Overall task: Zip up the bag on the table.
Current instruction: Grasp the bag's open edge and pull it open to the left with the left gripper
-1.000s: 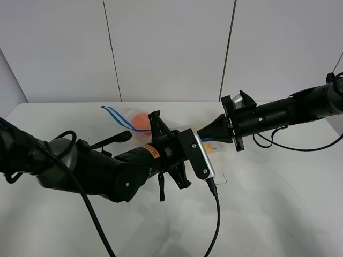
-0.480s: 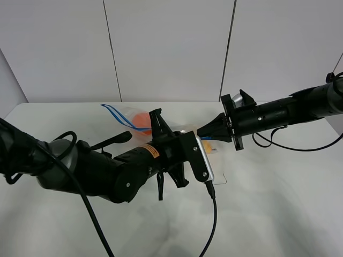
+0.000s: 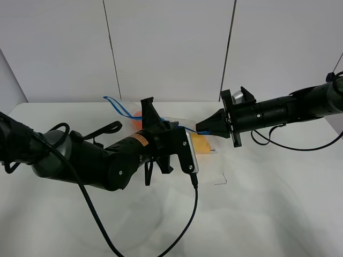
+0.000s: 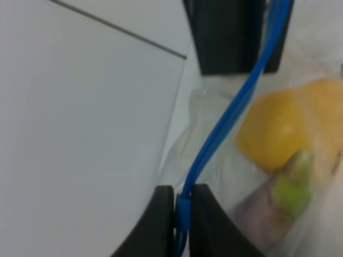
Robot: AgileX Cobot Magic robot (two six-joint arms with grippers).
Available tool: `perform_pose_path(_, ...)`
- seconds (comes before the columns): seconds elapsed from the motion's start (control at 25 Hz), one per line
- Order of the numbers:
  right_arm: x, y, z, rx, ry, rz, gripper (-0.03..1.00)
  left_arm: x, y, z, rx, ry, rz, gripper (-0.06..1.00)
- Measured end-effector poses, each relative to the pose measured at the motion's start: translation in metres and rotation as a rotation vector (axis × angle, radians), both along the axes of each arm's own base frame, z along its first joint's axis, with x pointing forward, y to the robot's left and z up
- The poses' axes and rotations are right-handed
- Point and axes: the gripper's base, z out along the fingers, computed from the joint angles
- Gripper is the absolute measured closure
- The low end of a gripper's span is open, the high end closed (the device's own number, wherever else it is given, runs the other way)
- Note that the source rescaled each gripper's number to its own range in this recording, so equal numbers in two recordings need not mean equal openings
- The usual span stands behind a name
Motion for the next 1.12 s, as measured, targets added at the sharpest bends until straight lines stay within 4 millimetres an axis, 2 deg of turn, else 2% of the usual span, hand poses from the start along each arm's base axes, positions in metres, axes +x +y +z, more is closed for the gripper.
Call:
perform_pose_path(0.28,0.000,0.000,0.000,0.002,0.006,-0.006,0.97,0.007,0.017,0.005,0.023,-0.029,0.035,0.94)
perform_pose_path(0.44,-0.001,0.000,0.001,0.008,0.009,0.005,0.97,0.008,0.037,0.010,0.033,-0.043,0.065,0.94)
perform_pose_path(0.72,-0.002,0.000,0.000,0.002,0.009,0.015,0.97,0.015,0.071,0.000,0.068,-0.016,0.148,0.94)
perform_pose_path(1.12,-0.002,0.001,0.000,0.002,0.009,0.017,0.97,0.039,0.120,0.000,0.076,-0.011,0.301,0.94)
